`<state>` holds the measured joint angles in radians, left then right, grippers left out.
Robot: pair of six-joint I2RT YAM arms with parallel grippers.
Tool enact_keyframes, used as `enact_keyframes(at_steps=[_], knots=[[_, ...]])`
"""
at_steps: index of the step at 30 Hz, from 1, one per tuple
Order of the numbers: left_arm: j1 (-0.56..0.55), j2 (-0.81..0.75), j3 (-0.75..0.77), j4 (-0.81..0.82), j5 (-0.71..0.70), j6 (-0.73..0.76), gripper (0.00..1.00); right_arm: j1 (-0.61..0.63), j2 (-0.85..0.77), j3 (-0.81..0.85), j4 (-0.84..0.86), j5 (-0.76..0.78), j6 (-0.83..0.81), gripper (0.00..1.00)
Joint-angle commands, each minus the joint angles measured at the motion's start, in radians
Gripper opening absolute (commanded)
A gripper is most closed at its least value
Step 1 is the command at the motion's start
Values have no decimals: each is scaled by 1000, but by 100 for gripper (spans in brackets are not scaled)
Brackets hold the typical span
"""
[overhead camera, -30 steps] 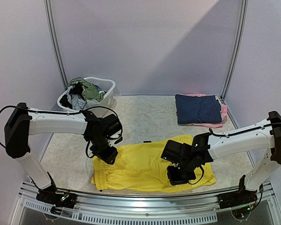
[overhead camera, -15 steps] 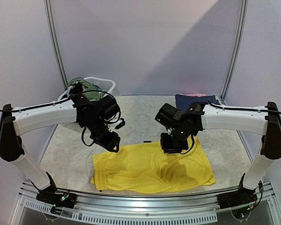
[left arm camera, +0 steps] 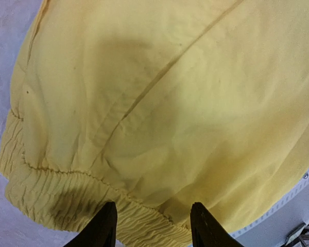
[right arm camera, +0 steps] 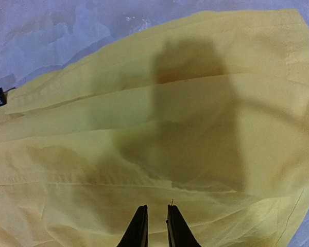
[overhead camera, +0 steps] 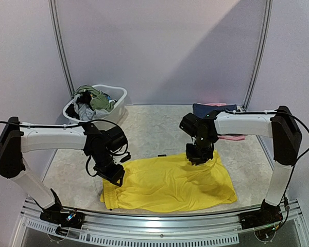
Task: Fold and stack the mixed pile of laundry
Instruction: Smooth out the rectangle-folded shorts at the center of the board.
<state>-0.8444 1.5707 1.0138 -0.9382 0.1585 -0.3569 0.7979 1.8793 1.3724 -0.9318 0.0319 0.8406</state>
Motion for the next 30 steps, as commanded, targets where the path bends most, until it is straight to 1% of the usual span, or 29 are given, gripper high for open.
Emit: enact_keyframes(at_steps=[1,2,6,14,17,20,22,23,27,30], knots=[[-2,21,-26,51,-59,-28,50,-26,60,4,40,-21,-55,14],[-2,25,-29,53,-77,-34,50,-39,72,5,48,-53,-60,13],[1,51,-40,68,-150,-40,50,-72,110,11,81,-76,-77,13],[29,171,36,98,-197,2,50,-119,174,29,108,-77,-100,13],[46,226,130,61,-222,26,50,-146,190,60,73,-65,-99,12],[53,270,263,-8,-245,47,51,-180,205,125,11,-37,-102,12],[53,261,339,-53,-250,47,52,-191,197,180,-19,-37,-114,12],[53,248,357,-73,-245,45,54,-191,193,208,-34,-9,-124,12],[53,143,367,-125,-225,10,64,-191,153,285,-36,-82,-191,17],[53,38,340,-149,-222,-28,73,-192,108,328,-51,-106,-205,27]])
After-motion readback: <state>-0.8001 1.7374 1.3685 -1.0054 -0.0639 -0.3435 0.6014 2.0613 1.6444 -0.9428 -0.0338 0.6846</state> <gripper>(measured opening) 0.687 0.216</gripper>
